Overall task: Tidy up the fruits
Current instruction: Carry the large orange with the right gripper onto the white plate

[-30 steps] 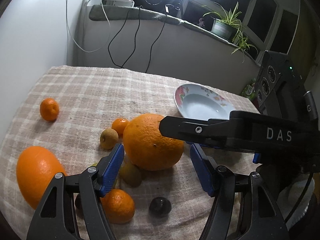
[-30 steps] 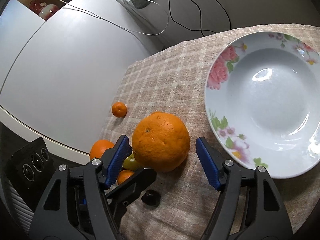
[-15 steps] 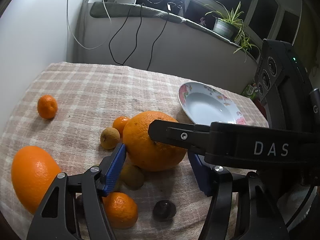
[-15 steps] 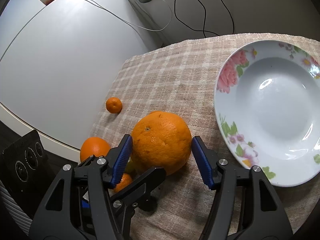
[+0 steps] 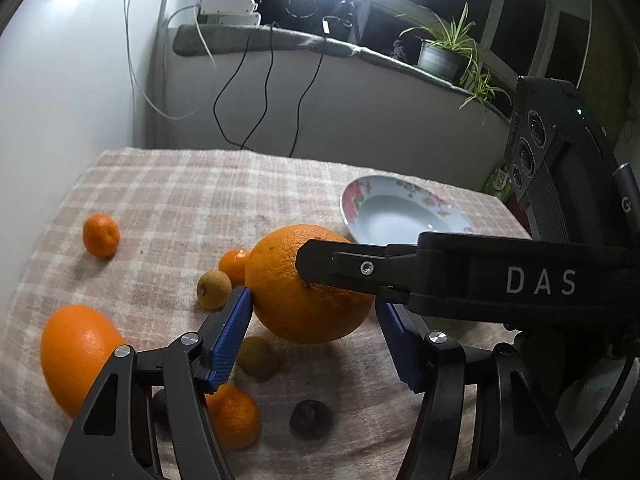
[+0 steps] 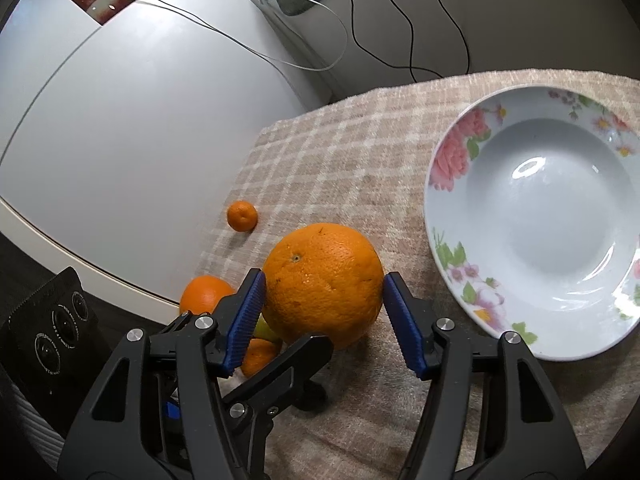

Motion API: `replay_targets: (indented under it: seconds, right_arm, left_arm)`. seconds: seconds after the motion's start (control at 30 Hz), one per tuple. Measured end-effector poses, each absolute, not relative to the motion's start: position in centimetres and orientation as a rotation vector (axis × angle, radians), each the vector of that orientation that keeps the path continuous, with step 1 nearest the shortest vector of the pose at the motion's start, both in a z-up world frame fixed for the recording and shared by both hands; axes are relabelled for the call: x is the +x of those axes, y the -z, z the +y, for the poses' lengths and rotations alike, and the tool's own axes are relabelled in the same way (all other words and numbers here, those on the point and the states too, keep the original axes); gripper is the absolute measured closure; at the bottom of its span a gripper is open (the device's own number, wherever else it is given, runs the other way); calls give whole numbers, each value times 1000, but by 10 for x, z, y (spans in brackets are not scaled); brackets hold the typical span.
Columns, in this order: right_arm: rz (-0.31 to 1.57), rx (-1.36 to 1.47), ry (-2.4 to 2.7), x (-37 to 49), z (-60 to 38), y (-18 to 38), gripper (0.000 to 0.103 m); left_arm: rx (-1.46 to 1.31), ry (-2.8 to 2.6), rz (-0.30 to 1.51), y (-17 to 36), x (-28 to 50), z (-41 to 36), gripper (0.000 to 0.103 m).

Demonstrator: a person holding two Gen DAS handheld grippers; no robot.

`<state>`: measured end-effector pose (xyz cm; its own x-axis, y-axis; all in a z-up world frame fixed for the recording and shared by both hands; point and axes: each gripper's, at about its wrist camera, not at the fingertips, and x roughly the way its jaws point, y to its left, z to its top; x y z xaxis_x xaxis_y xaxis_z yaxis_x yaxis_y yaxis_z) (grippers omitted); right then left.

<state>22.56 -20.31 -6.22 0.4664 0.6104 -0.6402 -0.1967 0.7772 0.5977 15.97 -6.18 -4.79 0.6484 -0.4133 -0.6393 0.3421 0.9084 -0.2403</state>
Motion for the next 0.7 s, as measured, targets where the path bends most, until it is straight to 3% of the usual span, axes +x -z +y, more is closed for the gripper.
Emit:
replay_targets:
  seconds: [0.7]
  right_arm:
    - [885,487,-465,217,-274,26,39]
  left_arm:
    - [-85,502,687,20,170,-124,40]
